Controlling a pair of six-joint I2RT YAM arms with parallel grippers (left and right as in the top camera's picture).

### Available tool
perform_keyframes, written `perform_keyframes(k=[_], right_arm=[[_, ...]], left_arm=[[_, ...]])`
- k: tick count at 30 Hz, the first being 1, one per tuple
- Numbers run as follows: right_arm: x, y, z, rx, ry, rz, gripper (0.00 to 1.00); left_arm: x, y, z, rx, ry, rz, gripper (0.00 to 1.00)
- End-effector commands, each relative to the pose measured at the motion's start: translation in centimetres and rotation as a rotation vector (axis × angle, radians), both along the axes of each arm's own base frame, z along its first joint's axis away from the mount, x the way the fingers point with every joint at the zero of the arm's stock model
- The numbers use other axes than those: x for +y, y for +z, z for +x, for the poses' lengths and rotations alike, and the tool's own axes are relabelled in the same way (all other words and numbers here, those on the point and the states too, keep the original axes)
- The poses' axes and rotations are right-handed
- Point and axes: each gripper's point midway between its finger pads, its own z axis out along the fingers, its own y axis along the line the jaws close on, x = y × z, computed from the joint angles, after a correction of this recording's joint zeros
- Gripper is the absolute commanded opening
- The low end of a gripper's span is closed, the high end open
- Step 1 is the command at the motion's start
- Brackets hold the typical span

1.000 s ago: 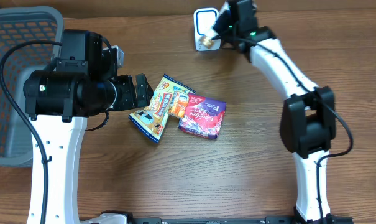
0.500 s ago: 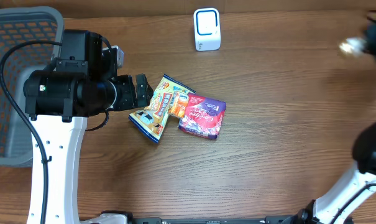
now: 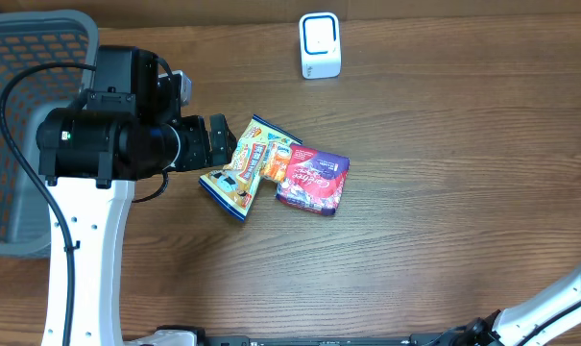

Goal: Scan the item barcode

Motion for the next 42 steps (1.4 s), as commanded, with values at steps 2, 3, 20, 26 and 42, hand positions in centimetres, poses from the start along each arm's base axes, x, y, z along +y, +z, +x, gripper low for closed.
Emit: perform_keyframes(k=[2, 3, 20, 26, 42], right_arm=[[-2.6, -1.2, 0.1, 0.037, 0.112, -0.09, 0.04], [-2.9, -1.5, 0.1, 0.043, 0.128, -0.1, 0.04], [-2.7, 2.2, 0.1, 0.055, 0.159, -0.09, 0.69], [3.6, 10.7, 5.7, -0.335, 0.395, 0.079, 0.82], [38.4, 9.6, 11.3, -0.307, 1.425, 0.408, 0.88]], left_arm=[[0.1, 0.1, 0.1, -0.006, -0.005, 0.012, 1.0], [0.1, 0.1, 0.1, -0.006, -0.005, 0.012, 1.0], [0.1, 0.1, 0.1, -0.006, -0.005, 0.012, 1.0], [0.1, 0.1, 0.1, -0.006, -0.005, 0.012, 1.0], [0.1, 0.1, 0.1, -0.006, -0.005, 0.012, 1.0]])
